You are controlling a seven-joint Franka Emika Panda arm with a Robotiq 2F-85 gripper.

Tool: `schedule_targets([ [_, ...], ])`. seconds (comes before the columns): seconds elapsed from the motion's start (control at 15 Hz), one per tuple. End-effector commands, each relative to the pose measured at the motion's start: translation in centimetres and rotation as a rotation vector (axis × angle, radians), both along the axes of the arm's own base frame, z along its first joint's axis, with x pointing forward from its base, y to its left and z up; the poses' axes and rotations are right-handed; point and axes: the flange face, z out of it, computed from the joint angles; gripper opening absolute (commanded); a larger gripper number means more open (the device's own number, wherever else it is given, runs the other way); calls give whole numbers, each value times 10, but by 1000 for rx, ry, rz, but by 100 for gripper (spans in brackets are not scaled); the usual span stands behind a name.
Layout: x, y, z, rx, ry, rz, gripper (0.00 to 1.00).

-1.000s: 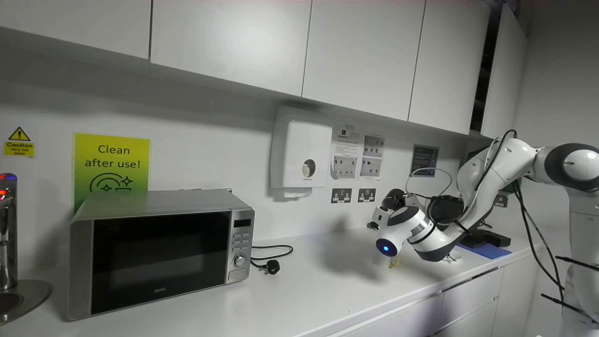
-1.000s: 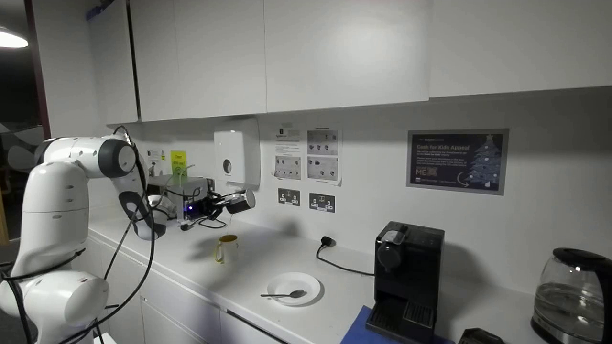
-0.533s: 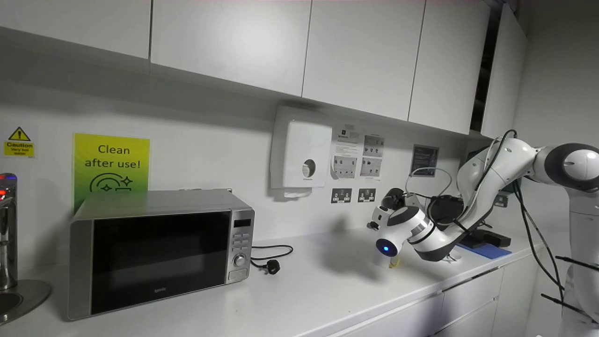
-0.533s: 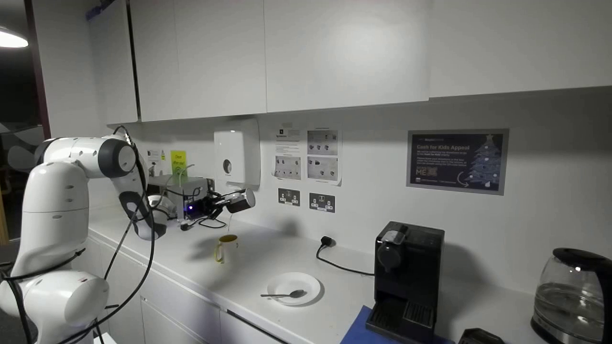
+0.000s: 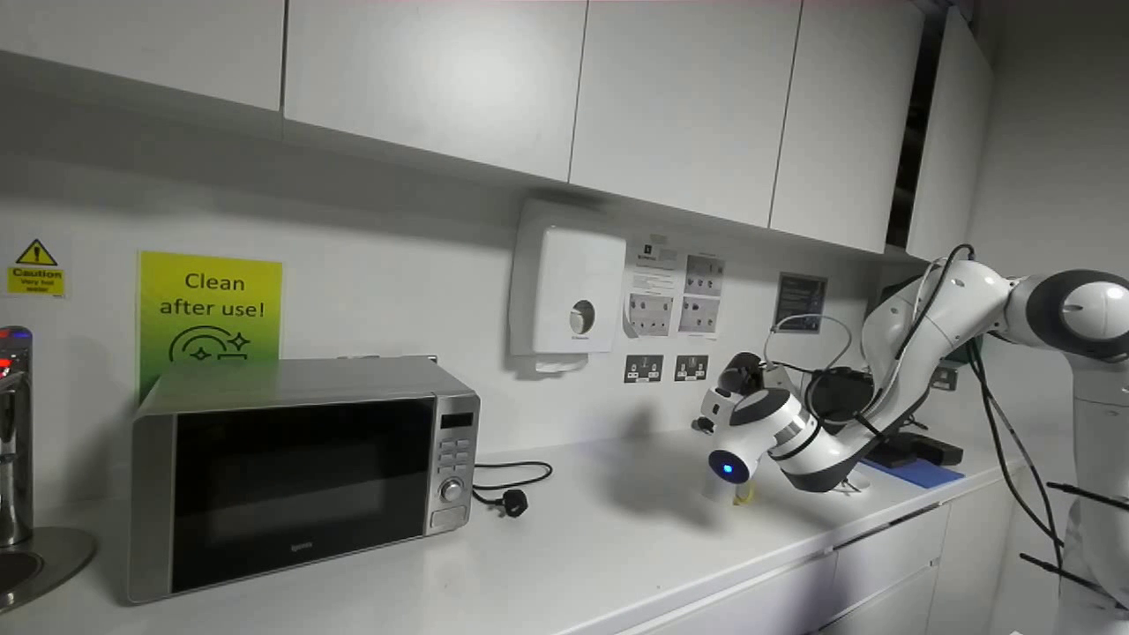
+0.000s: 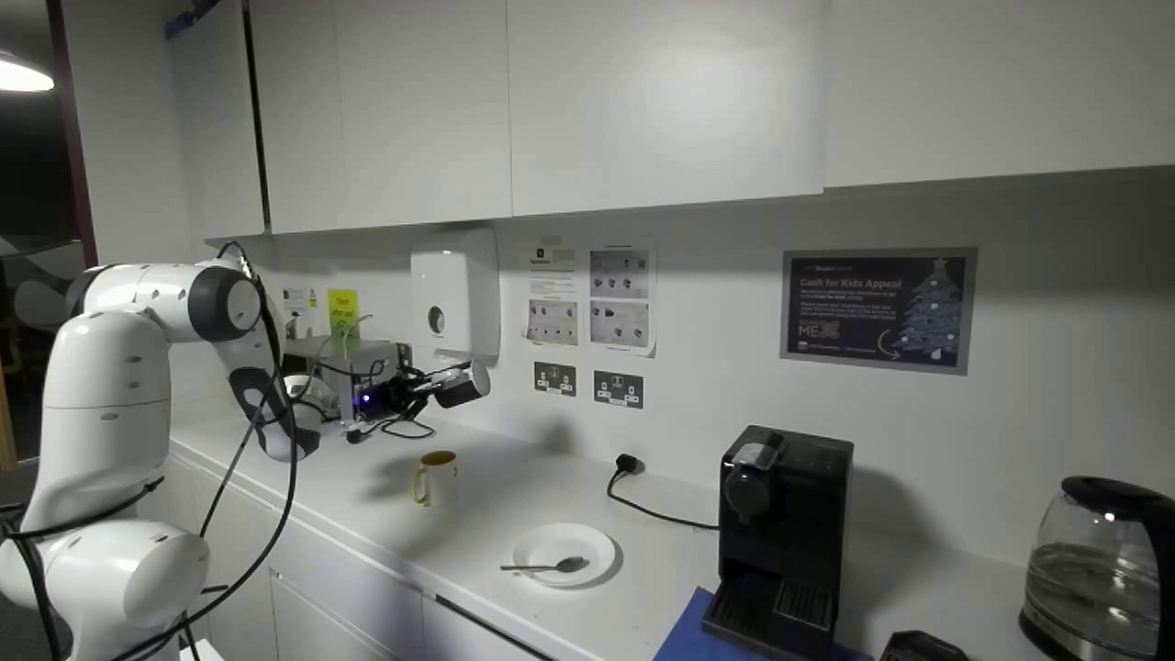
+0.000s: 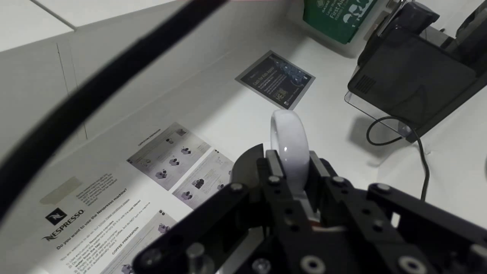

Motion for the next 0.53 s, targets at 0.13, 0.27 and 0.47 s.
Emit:
schedule_targets([
  [0.13,-4,-3,11,-47,-84,-7,5],
  [0.27,-4,-4,11,-51,-87,-13,5],
  [0.47,-4,-3,11,-52,-89,-15,5],
])
